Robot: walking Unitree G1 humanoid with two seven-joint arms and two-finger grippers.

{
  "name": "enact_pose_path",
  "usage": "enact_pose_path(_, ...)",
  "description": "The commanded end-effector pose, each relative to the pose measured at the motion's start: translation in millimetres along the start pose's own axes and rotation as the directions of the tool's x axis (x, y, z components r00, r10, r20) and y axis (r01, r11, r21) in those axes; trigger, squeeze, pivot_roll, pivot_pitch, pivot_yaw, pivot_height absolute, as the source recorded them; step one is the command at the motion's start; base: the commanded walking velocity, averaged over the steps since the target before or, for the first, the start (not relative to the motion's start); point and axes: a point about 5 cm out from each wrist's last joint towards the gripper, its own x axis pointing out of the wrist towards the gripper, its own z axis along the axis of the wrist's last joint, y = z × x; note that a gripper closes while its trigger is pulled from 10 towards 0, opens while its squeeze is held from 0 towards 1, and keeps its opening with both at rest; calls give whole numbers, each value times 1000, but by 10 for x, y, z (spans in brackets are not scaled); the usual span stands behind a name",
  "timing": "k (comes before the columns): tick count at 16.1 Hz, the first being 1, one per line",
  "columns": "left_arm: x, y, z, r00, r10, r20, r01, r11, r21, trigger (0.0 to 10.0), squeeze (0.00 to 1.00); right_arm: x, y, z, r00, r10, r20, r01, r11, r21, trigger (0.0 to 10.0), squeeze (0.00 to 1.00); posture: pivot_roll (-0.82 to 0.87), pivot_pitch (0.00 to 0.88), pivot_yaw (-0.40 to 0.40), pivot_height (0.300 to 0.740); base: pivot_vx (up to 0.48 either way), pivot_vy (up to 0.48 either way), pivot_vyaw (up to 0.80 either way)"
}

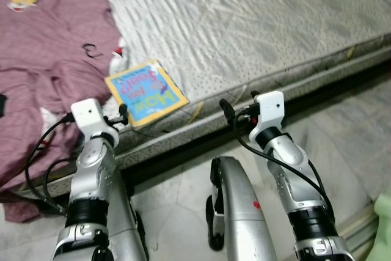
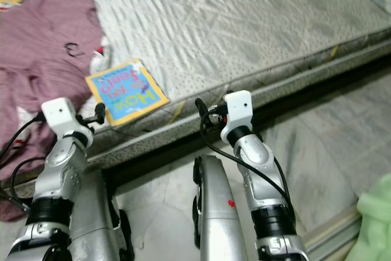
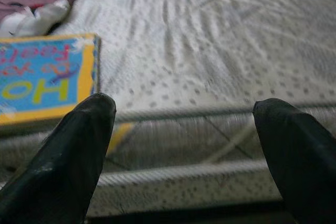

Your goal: Clean up the room

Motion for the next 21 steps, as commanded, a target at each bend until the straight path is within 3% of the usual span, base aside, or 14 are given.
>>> enact_pose_path(1,-12,9,-69,1000,-2,-21,2,1000,-4,10000,0,-78,-29,-50,999,-20,-30,20,1000,4,10000,0,-218,290,-21,484,0,0,0)
enact_pose_path(4,27,-35,-154,997,-30,-65,30,1000,-4,10000,0,-125,-52,-51,998,-42,-37,42,999,9,10000,0,-231,302,-13,484,0,0,0)
enact_pose_path(7,59,-100,-224,994,-66,-82,59,995,-86,10000,0,-146,-52,-39,998,-44,-40,44,999,7,10000,0,-239,303,-12,484,0,0,0)
enact_pose_path(9,94,-134,-259,991,-84,-106,62,979,-192,10000,0,-154,-52,-24,998,-45,-44,46,999,5,10000,0,-246,302,-14,484,0,0,0)
enact_pose_path(12,162,-362,-227,976,-192,-107,152,941,-304,10000,0,-141,-50,-8,998,-44,-44,44,999,1,10000,0,-242,295,-17,484,0,0,0)
enact_pose_path(13,172,-463,-240,966,-233,-110,179,914,-364,10000,0,-121,-44,5,998,-43,-40,43,999,-1,10000,0,-246,290,-18,484,0,0,0)
enact_pose_path(16,202,-490,-253,962,-251,-110,182,885,-429,10000,0,-106,-43,21,998,-44,-37,44,999,-2,10000,0,-249,284,-22,484,0,0,0)
enact_pose_path(19,207,-560,-302,938,-314,-148,223,872,-435,10000,0,-95,-41,25,999,-41,-35,41,999,-6,10000,0,-246,277,-23,484,0,0,0)
enact_pose_path(21,195,-706,-338,896,-415,-159,292,819,-494,10000,0,-59,-24,36,999,-40,-28,40,999,-6,10000,0,-242,264,-22,484,0,0,0)
